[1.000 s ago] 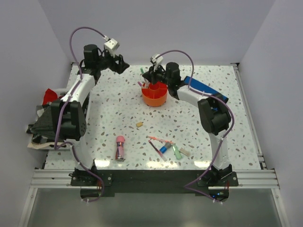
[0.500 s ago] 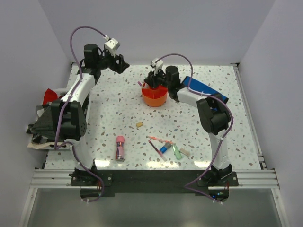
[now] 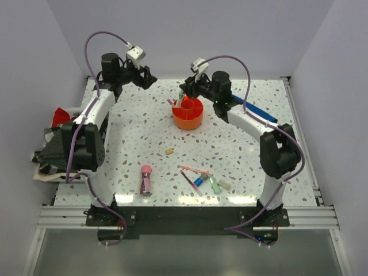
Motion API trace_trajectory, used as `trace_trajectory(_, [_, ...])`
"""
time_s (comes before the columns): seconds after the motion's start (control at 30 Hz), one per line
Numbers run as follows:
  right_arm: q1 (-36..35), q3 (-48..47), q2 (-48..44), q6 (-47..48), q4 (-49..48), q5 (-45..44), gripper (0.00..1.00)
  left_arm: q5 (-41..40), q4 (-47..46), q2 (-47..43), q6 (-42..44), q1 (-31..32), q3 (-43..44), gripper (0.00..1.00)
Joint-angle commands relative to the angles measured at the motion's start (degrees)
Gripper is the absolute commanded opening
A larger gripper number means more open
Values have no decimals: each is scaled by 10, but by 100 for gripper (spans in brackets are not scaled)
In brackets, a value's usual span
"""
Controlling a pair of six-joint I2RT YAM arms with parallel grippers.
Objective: Sort the stationery into containers
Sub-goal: Place the pen in the storage box, then pick up the pen from the center of the board.
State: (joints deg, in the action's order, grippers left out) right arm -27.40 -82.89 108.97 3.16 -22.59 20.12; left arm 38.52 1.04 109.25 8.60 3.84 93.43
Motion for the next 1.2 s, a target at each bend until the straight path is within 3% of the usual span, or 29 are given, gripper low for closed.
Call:
trace_trajectory(0.0, [-3,14,-96,38,65,-3,41,8,-12,-60,5,1,9,80])
trace_trajectory(0.23, [-3,116,-244,154,224,34,43,29,15,-180,5,1,-155,80])
trace_trajectory(0.3, [-3,126,-263,218,342,70,43,26,15,-217,0,1,-187,80])
trace_trajectory(0.47, [-6,129,-255,311,552,99,41,23,41,-265,21,1,-252,80])
trace_trajectory(0.57, [-49,137,-228,358,599,77,40,1,48,-287,26,-1,-279,80])
trace_trajectory(0.7, [-134,150,-174,334,576,-26,40,-3,37,-306,19,-8,-301,80])
trace_trajectory(0.83, [-200,145,-119,310,558,-64,36,-8,52,-319,33,-11,-306,80])
trace_trajectory(1.17, [-243,129,-39,301,538,-109,36,-13,63,-368,40,-27,-343,80])
